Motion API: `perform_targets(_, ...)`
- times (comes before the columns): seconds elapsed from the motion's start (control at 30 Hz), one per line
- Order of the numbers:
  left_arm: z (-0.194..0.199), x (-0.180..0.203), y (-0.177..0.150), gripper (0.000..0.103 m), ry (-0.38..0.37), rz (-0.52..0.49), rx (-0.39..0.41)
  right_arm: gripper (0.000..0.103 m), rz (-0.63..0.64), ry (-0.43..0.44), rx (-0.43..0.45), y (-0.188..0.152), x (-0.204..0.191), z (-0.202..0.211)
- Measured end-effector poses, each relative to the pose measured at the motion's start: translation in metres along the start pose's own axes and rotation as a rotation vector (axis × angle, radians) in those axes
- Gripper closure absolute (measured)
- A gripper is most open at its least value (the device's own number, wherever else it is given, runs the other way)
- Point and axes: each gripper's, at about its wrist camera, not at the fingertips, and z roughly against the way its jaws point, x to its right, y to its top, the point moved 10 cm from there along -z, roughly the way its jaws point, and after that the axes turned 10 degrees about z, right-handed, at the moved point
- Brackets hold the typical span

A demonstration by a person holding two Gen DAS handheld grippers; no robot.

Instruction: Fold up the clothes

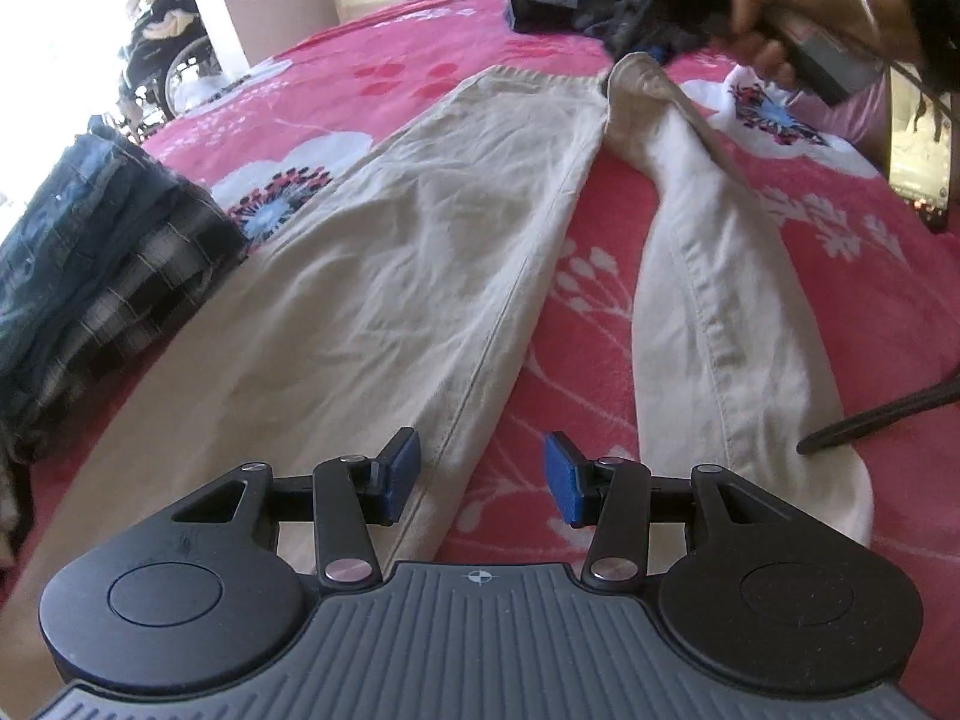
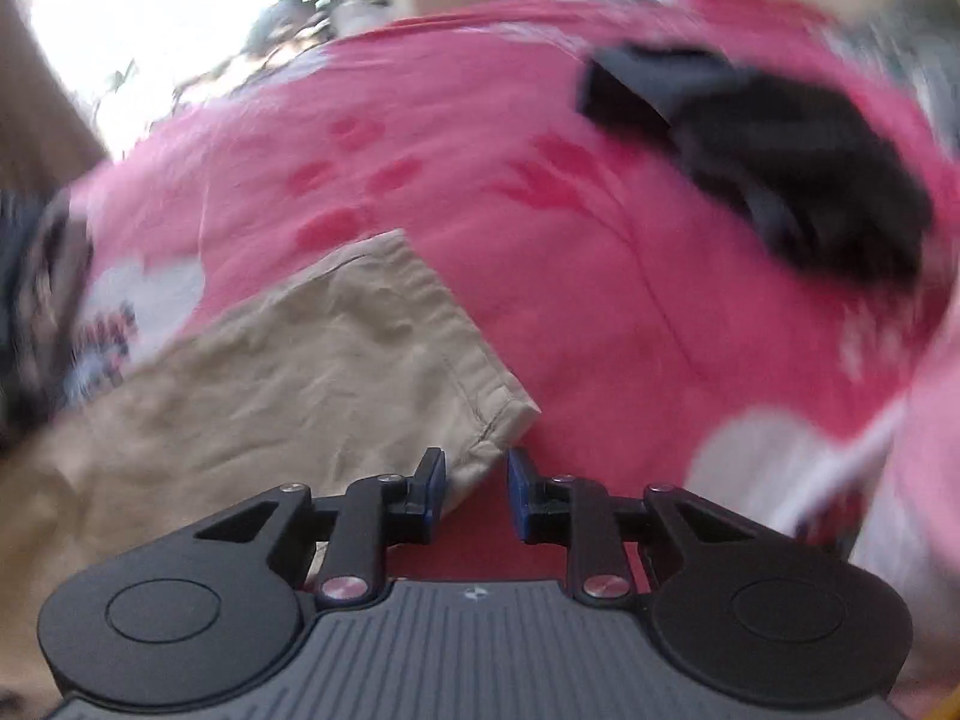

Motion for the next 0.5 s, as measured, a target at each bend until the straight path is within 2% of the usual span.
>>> perform_targets(0.07, -0.004, -0.001, 0.0, 0.057, -0.003, 0.007, 0.002, 0.065, -0.062, 0.041, -0.005, 0.001, 0.003, -0.003)
perform_targets(0.13, -0.008, -0.001, -0.002, 0.059, 0.009, 0.008, -0.003, 0.064, -0.087, 0.056, -0.013, 0.004, 0.003, -0.009)
perform_targets(0.17, -0.01, 0.0, -0.003, 0.059, 0.019, 0.005, -0.008, 0.07, -0.073, 0.044, -0.014, 0.005, 0.002, -0.013)
perform_targets(0.2, -0.011, 0.001, -0.004, 0.064, 0.027, 0.001, -0.011, 0.091, -0.058, 0.025, -0.005, 0.007, 0.002, -0.014)
perform_targets(0.27, -0.011, 0.003, -0.006, 0.073, 0.03, -0.002, -0.009, 0.099, -0.026, -0.007, 0.019, 0.008, 0.001, -0.012)
perform_targets(0.43, -0.007, 0.009, -0.013, 0.075, -0.021, 0.003, -0.002, 0.098, 0.054, -0.082, 0.076, 0.011, 0.001, -0.003)
perform_targets(0.47, -0.007, 0.009, -0.014, 0.075, -0.036, 0.019, -0.006, 0.095, 0.07, -0.097, 0.088, 0.012, 0.001, -0.001)
perform_targets(0.5, -0.006, 0.008, -0.015, 0.073, -0.054, 0.036, -0.008, 0.086, 0.086, -0.112, 0.099, 0.012, 0.001, 0.001)
